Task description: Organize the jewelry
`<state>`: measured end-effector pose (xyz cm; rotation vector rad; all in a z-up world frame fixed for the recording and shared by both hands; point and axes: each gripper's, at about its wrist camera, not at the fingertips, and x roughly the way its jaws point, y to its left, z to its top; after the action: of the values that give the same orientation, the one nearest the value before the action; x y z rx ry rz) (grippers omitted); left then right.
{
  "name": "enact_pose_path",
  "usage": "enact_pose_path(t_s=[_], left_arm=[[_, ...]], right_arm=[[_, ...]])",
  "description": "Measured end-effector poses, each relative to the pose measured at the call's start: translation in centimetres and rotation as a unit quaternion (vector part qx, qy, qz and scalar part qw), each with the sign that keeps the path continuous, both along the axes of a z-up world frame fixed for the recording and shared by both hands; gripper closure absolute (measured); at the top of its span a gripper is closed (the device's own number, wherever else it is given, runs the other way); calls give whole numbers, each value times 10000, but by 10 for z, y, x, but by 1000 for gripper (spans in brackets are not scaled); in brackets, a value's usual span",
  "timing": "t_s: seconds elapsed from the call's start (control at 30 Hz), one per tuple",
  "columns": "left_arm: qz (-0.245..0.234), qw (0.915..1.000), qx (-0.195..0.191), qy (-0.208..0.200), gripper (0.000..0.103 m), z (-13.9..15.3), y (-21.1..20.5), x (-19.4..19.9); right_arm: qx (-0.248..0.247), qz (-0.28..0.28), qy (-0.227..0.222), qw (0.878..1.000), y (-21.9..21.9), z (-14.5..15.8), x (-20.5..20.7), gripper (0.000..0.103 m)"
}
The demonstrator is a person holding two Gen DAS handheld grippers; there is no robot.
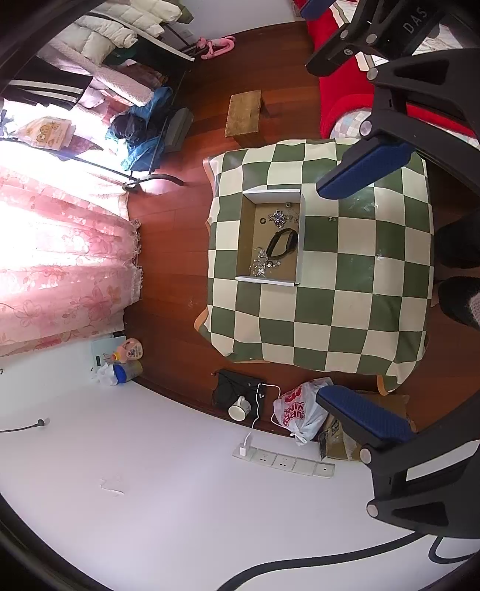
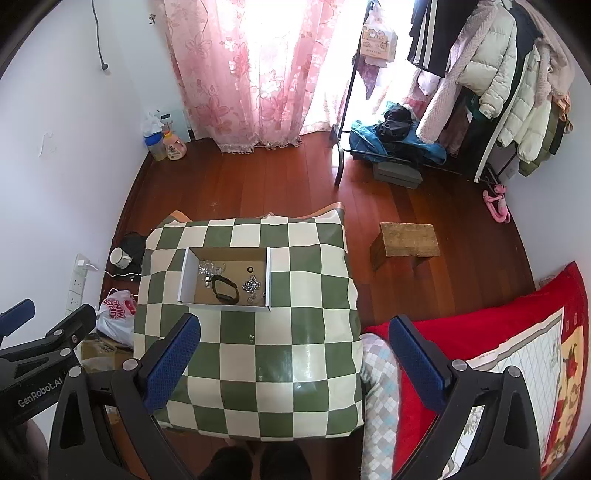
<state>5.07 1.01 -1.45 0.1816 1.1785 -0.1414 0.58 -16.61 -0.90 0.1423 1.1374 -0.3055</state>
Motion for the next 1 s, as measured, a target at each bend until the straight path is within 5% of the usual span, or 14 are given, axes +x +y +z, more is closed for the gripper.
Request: enact_pose_path(t_s=[1.0], left_arm=[[-44,9999,-99,-114,0,12,-3,-2]], right_arm=[[-101,-44,-72,9999,-3,8,0,0]])
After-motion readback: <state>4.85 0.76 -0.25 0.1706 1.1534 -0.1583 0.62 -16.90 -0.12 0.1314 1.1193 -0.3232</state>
